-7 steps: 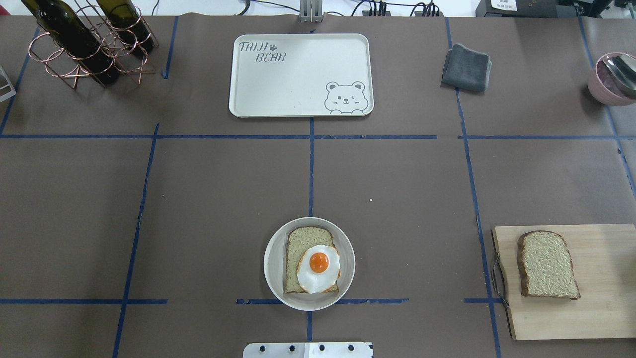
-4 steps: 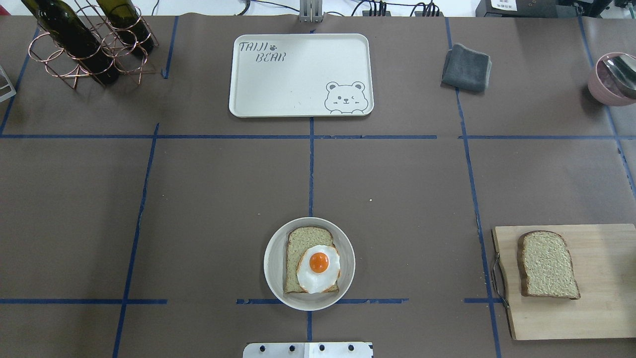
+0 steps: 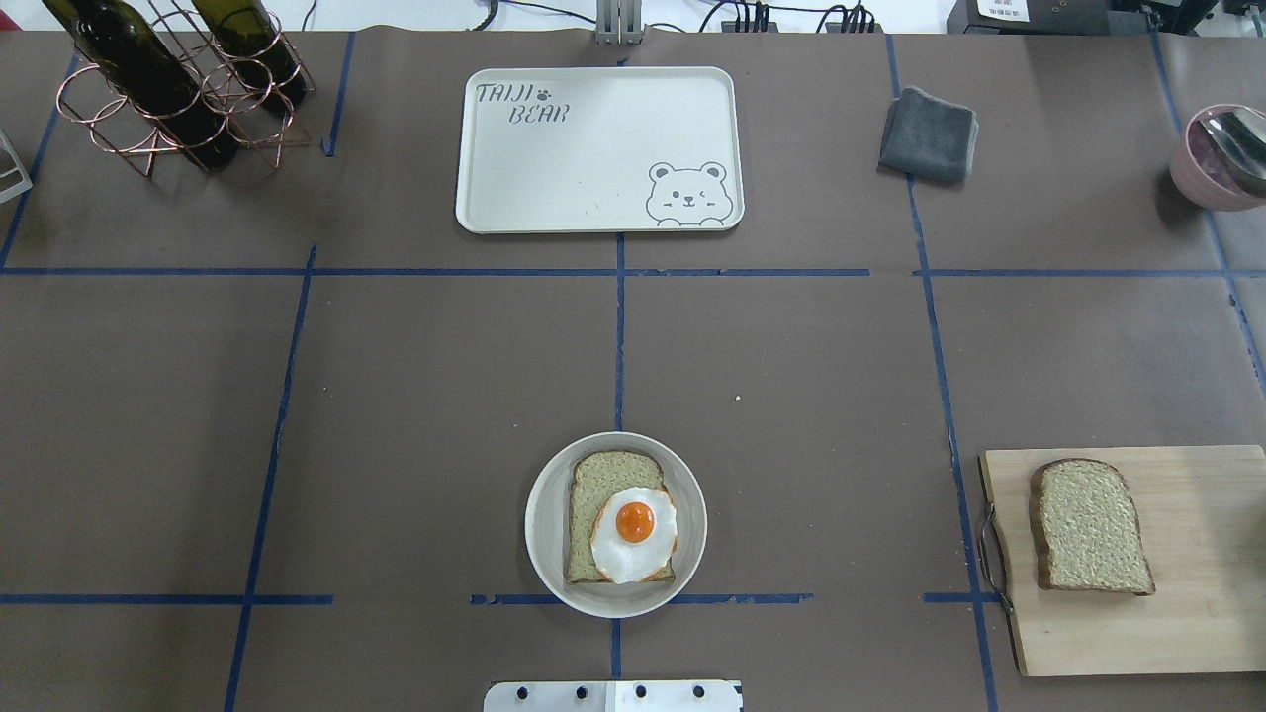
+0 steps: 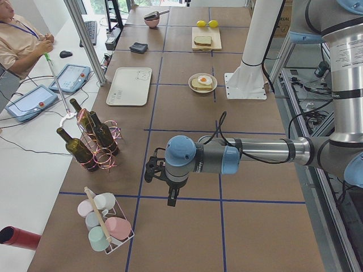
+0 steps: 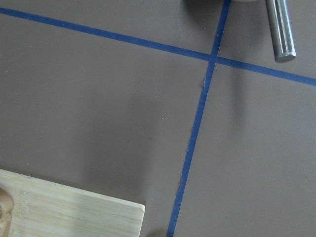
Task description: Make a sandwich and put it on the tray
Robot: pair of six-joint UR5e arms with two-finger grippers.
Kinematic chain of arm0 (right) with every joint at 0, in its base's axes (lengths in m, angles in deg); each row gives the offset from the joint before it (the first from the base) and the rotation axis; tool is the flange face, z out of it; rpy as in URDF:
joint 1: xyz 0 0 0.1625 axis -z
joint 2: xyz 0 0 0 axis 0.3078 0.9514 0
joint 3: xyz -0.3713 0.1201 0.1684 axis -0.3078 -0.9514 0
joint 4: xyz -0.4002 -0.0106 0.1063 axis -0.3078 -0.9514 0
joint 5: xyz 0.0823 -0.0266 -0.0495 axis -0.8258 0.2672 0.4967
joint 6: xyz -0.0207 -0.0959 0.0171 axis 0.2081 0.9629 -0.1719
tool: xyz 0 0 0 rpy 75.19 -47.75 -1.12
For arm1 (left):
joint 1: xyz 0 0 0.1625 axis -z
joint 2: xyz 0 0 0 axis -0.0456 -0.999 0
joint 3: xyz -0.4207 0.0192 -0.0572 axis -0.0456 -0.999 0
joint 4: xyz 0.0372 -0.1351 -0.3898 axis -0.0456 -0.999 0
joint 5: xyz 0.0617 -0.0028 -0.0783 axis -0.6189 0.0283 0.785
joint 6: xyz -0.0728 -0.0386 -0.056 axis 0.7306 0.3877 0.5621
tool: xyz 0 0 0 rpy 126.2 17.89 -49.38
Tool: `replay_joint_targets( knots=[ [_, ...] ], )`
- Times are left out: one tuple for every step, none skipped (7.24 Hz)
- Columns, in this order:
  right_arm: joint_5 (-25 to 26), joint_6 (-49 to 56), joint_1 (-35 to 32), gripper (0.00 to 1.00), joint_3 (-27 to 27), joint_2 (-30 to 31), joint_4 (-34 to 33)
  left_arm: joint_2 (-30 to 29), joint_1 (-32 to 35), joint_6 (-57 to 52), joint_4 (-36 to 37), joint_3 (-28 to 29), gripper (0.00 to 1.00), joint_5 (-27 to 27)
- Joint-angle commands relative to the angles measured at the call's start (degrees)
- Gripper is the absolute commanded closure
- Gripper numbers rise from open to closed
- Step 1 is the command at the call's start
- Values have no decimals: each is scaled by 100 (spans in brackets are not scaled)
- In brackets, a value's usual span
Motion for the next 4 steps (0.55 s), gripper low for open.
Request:
replay_joint_targets(
  knots=[
    [-129,-177,9,0,-32,221,895,7,0,9,6,-6,0,-9],
    [-670,-744,36,0,-32,213,996,7,0,0,6,3,0,0],
    [-1154,-1463,140,0,38,231,1049,-2,0,0,6,-6,0,0],
    [-1019,-1975,585,0,74,431,1571,7,0,0,6,-6,0,0]
  ],
)
